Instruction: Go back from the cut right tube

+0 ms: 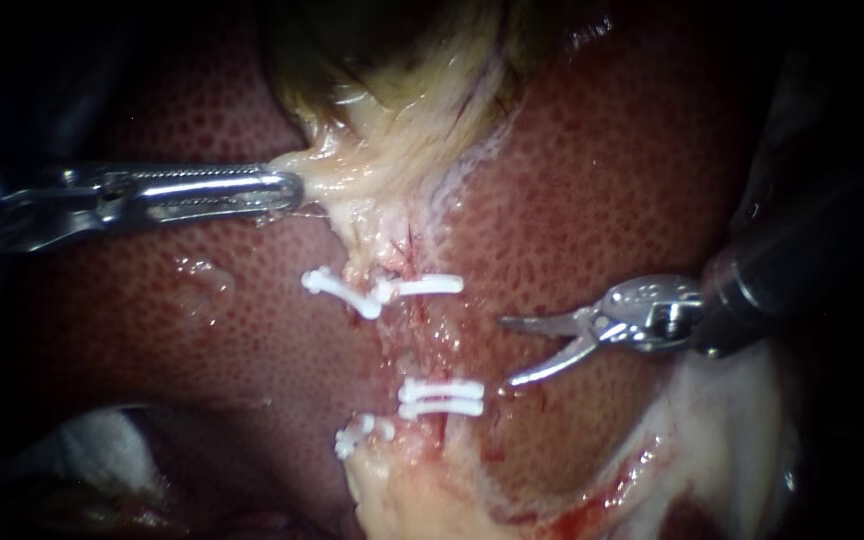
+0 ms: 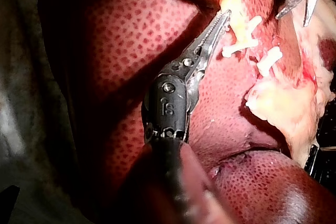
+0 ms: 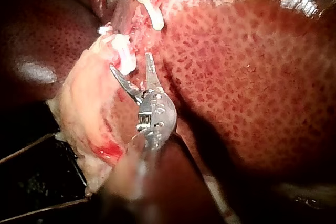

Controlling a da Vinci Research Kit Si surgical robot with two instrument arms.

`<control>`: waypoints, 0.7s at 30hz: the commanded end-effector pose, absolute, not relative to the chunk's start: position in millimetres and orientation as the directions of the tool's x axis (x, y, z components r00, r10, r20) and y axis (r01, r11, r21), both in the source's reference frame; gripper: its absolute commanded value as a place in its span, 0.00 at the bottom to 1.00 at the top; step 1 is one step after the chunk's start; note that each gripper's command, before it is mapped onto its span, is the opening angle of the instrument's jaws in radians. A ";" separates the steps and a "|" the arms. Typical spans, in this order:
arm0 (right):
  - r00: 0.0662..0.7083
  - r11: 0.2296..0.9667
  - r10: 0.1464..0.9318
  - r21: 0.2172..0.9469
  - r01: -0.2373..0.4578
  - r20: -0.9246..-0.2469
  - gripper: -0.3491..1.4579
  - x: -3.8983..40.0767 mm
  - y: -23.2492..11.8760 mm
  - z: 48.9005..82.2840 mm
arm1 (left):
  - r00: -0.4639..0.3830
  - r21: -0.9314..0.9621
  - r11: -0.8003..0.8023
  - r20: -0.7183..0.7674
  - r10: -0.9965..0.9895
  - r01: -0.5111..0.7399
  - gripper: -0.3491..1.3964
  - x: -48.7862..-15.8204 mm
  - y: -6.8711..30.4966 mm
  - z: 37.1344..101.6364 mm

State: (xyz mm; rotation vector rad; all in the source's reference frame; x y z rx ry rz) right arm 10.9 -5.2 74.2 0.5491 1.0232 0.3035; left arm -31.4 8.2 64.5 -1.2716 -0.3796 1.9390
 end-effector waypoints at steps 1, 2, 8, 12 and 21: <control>0.492 0.834 0.476 0.552 0.011 -0.729 0.98 10.7 -5.0 73.7 | -0.205 -0.612 -0.658 -0.645 0.736 -0.439 0.00 -31.4 8.2 64.5; 0.491 0.841 0.467 0.542 0.012 -0.736 0.98 10.5 -4.8 73.4 | -0.205 -0.612 -0.658 -0.645 0.736 -0.439 0.00 -31.4 8.2 64.5; 0.478 0.871 0.431 0.492 0.002 -0.765 0.98 10.0 -3.7 71.7 | -0.208 -0.610 -0.659 -0.645 0.735 -0.440 0.00 -31.6 8.0 64.9; 0.478 0.885 0.411 0.465 -0.007 -0.776 0.98 9.8 -3.3 71.2 | -0.221 -0.600 -0.666 -0.647 0.730 -0.443 0.00 -32.1 7.7 65.8; 0.480 0.890 0.411 0.455 -0.026 -0.775 0.98 9.0 -2.9 71.0 | -0.247 -0.605 -0.662 -0.628 0.738 -0.442 0.00 -34.1 7.1 69.0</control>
